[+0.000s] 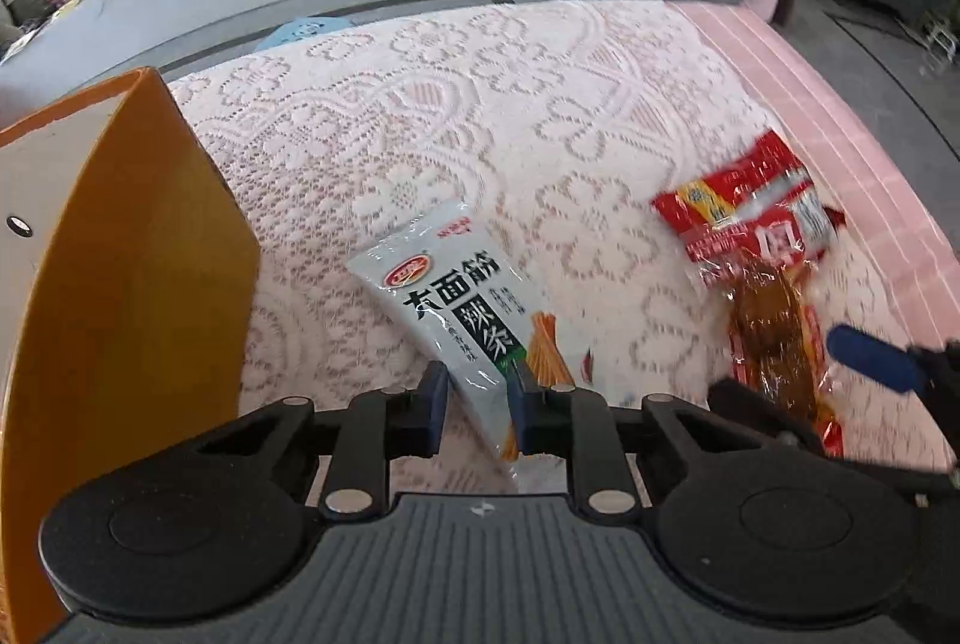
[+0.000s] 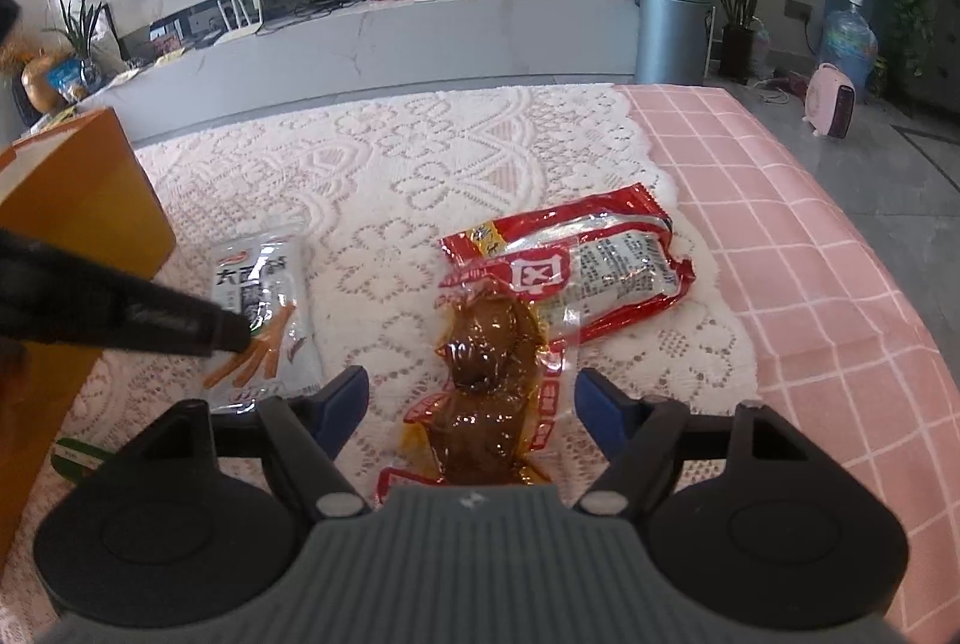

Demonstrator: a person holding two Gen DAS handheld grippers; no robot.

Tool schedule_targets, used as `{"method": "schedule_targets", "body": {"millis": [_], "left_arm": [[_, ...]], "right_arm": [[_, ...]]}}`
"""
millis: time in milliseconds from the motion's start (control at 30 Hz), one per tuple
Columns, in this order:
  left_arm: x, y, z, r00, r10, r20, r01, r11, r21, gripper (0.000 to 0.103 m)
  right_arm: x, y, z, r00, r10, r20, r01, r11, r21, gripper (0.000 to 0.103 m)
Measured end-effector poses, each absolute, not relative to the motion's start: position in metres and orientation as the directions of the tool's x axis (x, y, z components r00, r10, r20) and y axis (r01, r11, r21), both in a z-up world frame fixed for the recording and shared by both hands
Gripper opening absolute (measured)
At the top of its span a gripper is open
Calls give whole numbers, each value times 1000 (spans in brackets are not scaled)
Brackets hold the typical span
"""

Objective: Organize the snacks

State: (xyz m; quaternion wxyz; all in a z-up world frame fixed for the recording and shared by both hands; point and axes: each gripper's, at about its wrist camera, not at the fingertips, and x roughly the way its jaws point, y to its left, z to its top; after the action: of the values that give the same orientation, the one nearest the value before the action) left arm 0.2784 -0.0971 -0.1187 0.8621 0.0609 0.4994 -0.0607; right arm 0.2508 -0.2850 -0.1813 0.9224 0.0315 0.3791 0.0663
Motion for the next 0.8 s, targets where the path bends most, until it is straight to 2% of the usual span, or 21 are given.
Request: {"method": "schedule_targets", "body": {"millis": [67,133,167,200,267,467,600,800], "left_arm": [[273,-99,-116,506,-9,-863,175,980,92,24],[270,-100,-113,536,6,-844,187,974,125,33],[269,-100,-113,542,8,-840,189,973,131,49],[269,-100,-112,546,9,-838,182,975,129,68],[270,-98,-111,550,3,-835,155,982,106,78],[280,-85,-112,516,-41,-856,65,998,-8,84],[287,-76,-118,499,-12,-867,-20,999,-26,88],[300,-70,-126,462,-49,-886,-135,983,-124,88]], "right_arm": [[252,-285,-184,693,150,-705,-100,989,111,73],[253,-285,-186,683,147,-716,-93,989,114,73],[254,-285,-187,680,141,-719,-89,990,110,73],[255,-285,-188,676,131,-725,-85,991,100,66],[256,-286,-191,666,129,-735,-87,992,96,59],[254,-299,-188,642,173,-747,-75,984,163,53],[251,-310,-187,633,193,-750,-49,976,210,53],[251,-300,-188,638,170,-751,-75,984,159,55]]}}
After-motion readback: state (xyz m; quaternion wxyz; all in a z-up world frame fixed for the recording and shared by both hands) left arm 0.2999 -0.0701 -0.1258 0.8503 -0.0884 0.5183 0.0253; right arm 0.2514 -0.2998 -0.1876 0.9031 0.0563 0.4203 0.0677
